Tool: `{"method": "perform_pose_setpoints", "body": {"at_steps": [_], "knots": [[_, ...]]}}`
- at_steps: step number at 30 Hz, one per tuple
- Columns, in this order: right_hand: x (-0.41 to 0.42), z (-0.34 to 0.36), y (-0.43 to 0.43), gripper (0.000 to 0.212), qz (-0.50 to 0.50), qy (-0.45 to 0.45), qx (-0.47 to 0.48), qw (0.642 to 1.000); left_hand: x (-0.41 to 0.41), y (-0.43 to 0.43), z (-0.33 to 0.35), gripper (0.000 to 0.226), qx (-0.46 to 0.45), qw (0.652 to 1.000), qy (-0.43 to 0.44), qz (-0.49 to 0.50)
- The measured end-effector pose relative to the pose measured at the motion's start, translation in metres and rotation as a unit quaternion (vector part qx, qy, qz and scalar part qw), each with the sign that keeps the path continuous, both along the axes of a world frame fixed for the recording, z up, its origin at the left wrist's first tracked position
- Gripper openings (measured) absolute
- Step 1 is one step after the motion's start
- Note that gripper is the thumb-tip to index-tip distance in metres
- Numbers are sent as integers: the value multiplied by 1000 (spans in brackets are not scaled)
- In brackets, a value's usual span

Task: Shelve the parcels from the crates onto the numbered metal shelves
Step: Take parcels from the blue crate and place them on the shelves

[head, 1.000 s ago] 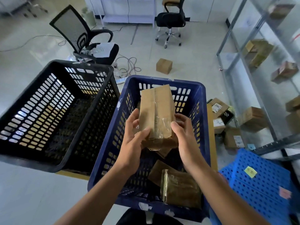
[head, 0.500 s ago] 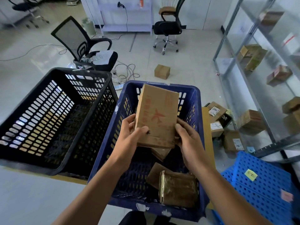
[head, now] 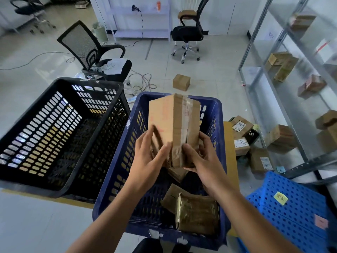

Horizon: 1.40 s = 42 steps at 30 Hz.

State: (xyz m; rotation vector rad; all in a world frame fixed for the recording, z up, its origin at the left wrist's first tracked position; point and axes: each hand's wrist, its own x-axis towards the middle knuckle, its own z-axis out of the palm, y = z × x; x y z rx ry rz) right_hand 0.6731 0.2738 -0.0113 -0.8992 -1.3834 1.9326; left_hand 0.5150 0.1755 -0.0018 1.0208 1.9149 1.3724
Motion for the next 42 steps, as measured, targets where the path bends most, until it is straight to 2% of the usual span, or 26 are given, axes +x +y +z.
{"method": "perform_pose_setpoints", "body": {"at_steps": [4,7,13,15,19,22,24,27,30,32,34,36,38,40,42], "knots": [[1,6,-2,55,3,-45,103,994,5,2,4,103,4,997,-82,-8],[1,4,-1,60,16,-26,95,995,5,3,6,96,45,987,-154,-31],[5,-11,11,85,90,-9,53,994,-8,0,-6,94,49,977,-167,-127],[9,-16,16,92,106,-24,93,990,-12,-2,-9,94,53,974,-169,-140],[10,-20,20,100,127,-55,166,976,-13,-4,-11,82,79,966,-201,-144],[9,-20,19,95,122,-71,215,966,-5,-4,-12,82,53,979,-181,-73],[9,-17,18,85,120,-92,238,959,-2,-2,-13,83,48,979,-196,-25],[9,-10,21,68,144,-62,265,952,-6,5,-5,80,65,962,-265,11],[5,-5,21,66,154,-62,283,945,-14,11,1,84,53,944,-323,35],[1,-4,21,73,145,-76,282,945,-18,14,5,87,55,945,-316,61],[-1,-3,19,79,121,-78,259,955,-19,14,3,78,59,951,-289,95],[-4,-1,19,83,86,-86,252,960,-16,13,0,64,61,966,-230,103],[-6,1,20,84,63,-104,255,959,-9,11,-2,61,56,981,-163,89],[-8,1,21,81,56,-117,252,959,-4,10,-1,74,42,990,-113,74],[-10,1,22,77,54,-131,266,953,-4,10,-1,103,23,992,-107,62]]}}
